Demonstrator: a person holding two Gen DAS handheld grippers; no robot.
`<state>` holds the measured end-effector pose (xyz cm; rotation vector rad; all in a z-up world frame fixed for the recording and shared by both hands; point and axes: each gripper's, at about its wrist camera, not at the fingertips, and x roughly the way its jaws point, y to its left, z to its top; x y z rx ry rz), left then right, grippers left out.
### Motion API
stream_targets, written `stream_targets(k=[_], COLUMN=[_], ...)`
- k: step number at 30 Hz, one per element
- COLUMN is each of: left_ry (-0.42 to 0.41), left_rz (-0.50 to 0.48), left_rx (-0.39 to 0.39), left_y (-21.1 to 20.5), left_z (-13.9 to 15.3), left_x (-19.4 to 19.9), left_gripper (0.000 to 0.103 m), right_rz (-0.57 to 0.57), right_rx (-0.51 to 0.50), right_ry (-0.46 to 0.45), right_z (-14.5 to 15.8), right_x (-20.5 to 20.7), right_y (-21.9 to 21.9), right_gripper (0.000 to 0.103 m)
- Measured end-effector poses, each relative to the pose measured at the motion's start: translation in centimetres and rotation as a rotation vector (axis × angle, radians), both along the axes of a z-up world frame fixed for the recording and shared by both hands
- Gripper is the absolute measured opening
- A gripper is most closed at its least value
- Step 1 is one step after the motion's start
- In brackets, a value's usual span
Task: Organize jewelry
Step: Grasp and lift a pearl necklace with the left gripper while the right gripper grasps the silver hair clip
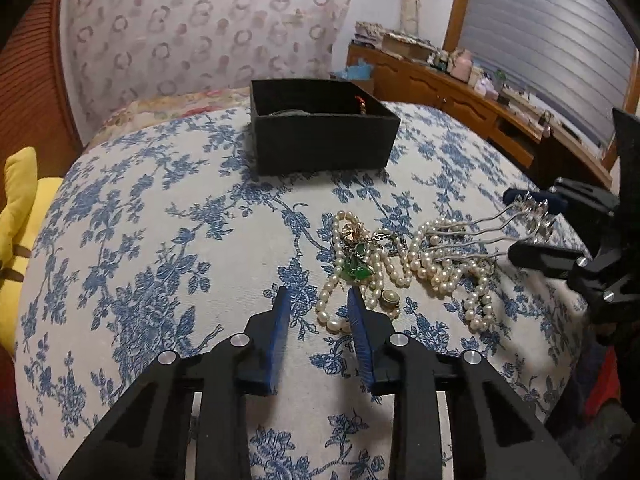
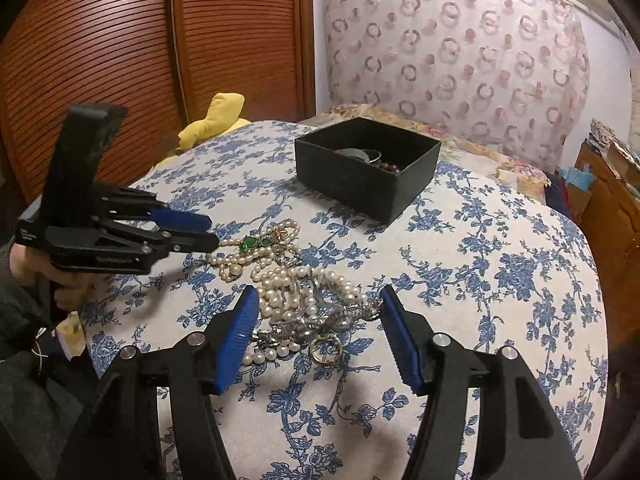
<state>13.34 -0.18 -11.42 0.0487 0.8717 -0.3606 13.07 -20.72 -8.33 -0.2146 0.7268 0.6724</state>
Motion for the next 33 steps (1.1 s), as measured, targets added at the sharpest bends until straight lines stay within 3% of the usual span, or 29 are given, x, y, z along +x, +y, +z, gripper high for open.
stream_targets(k=[5,7,8,17,27,33], left_ry=[-0.004,-0.009,-0.009,-0.054,-0.144,-0.217], left_rz=[-0.008,0.001,-0.004,0.055,0.068,0.062], left_rx=[0.064,0.089,0.089,0.15,0.054,0.044], left_y=[-0.9,-0.9,-0.9,0.9,1.8,0.8], left_z=[-0.3,-0.3,-0.3,0.6,5.2,8.7], left_x=[0.6,0.9,1.0,1.8,1.9,1.7], left_gripper=[0.021,0.007,0.005,0.005,0.005,0.004], right_rz=[0.004,0.006,0.007,0.011,0.012,0.014], right_rx=[0.0,-0.002,-0.003,-0.007,-0.006,-0.002], right_ry=[-0.007,-0.009,-0.01,-0.011,-0.012,-0.024], right_z=[0.2,0.3,0.3,0.3,0.4,1.1], right_x=[0.0,0.0,0.0,-0.1,-0.1,0.0], right_y=[0.1,0.2,0.3,0.4,0.5,0.6], right_gripper=[0.064,0.064,0.064,0.064,0.064,0.064])
